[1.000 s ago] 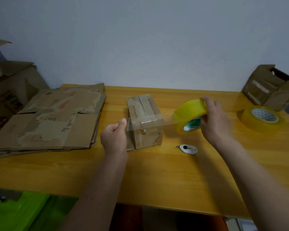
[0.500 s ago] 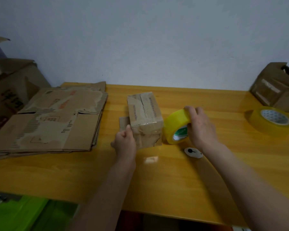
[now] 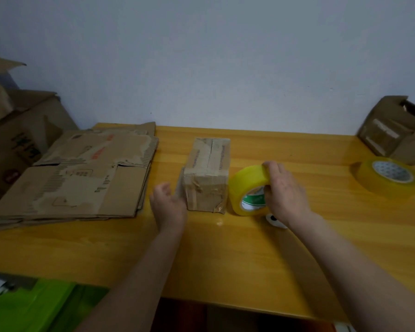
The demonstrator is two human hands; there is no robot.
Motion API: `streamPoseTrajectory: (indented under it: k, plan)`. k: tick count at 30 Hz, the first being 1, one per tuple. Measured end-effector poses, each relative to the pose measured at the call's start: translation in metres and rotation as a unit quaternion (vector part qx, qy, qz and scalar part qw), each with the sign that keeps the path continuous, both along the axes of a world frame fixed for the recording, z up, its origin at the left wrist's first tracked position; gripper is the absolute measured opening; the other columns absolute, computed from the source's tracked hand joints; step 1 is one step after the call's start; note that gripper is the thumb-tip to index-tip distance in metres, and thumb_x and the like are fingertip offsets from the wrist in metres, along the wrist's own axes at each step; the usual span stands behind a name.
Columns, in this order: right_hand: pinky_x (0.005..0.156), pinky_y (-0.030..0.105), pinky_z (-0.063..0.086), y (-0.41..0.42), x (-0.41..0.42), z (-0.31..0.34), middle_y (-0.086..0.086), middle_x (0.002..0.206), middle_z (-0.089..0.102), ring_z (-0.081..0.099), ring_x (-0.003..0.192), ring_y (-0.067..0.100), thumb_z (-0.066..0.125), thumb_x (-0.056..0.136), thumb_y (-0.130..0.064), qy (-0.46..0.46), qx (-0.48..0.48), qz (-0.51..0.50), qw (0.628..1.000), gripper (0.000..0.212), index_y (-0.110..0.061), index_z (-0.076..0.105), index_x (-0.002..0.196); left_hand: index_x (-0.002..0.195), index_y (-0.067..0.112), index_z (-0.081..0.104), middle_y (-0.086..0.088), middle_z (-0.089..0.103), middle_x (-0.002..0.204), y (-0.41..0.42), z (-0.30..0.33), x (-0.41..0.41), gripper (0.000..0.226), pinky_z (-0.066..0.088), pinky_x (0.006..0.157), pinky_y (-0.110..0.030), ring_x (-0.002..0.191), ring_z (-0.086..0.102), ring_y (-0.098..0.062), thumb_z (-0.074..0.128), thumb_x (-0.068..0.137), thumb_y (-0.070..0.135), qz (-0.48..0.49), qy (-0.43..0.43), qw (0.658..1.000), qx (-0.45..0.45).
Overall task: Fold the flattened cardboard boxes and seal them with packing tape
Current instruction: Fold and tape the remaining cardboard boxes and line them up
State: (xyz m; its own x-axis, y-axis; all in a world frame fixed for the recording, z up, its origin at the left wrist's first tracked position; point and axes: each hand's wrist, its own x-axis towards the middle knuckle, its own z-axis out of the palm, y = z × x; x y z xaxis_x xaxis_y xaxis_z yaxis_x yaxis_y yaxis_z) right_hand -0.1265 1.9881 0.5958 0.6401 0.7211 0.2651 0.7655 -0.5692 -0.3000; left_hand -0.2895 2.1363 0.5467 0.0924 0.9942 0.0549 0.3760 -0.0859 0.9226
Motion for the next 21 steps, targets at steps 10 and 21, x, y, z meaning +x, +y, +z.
streamPoseTrajectory:
  k: [10,21]
  plan:
    - [0.07,0.033,0.038,-0.01,-0.028,0.002,0.005,0.118,0.052,0.053,0.106,0.028,0.059,0.085,-0.018,0.014,0.004,0.032,0.999,0.044,-0.016,0.039,0.124,0.132,0.019,0.055,-0.005,0.055,0.132,-0.004,0.078,0.023,0.086,0.03,0.111,-0.048,0.12,0.05,-0.028,0.03,0.08,0.083,-0.231,0.449,0.839,0.203]
    - [0.083,0.027,0.048,-0.061,-0.07,-0.007,-0.019,0.099,0.056,0.055,0.092,-0.004,0.077,0.071,-0.047,0.327,0.086,0.079,0.938,0.05,-0.038,0.04,0.105,0.151,0.031,0.027,0.001,0.006,0.162,0.01,0.102,0.053,0.074,0.007,0.121,-0.039,0.148,0.005,-0.021,0.061,0.088,0.049,-0.5,0.411,0.741,0.178]
